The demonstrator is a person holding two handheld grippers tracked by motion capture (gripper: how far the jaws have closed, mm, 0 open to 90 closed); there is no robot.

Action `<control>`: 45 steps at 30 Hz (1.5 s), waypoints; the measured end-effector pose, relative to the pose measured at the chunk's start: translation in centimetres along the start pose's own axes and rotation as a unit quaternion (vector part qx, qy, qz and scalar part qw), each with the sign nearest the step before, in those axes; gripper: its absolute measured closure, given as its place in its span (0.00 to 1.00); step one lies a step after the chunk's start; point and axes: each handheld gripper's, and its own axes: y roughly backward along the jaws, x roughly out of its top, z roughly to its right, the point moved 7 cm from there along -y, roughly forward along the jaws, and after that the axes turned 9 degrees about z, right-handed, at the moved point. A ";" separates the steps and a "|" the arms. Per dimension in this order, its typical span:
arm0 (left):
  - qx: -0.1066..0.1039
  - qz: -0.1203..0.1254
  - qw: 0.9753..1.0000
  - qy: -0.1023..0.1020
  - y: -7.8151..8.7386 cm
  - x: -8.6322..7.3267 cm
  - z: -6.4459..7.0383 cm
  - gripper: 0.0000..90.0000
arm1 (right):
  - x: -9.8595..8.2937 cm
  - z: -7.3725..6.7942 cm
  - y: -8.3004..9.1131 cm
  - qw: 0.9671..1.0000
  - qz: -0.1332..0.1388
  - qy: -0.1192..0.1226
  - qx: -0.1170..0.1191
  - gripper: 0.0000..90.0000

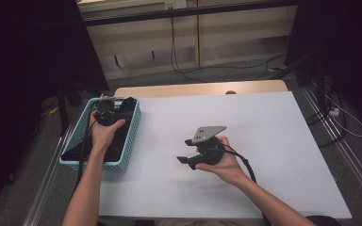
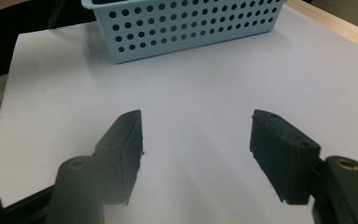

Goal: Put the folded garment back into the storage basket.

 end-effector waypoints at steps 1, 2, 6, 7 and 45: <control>-0.001 0.004 1.000 -0.003 0.2 0.1 0.1 0.32 | 0.0 0.0 0.0 1.000 0.000 0.000 0.000 0.38; -0.001 0.007 1.000 -0.009 0.4 0.1 0.1 0.30 | 0.0 0.0 0.0 1.000 0.000 0.000 -0.001 0.37; 0.009 0.023 1.000 -0.012 1.2 0.5 0.1 0.19 | 0.1 0.2 0.1 1.000 0.002 -0.001 -0.007 0.33; 0.004 0.025 1.000 -0.012 1.4 0.5 0.2 0.17 | 0.1 0.2 0.2 1.000 0.003 -0.001 -0.009 0.32; -0.060 0.088 0.993 -0.055 12.6 -3.8 4.9 0.08 | -1.2 2.7 3.3 0.990 0.027 -0.025 -0.136 0.08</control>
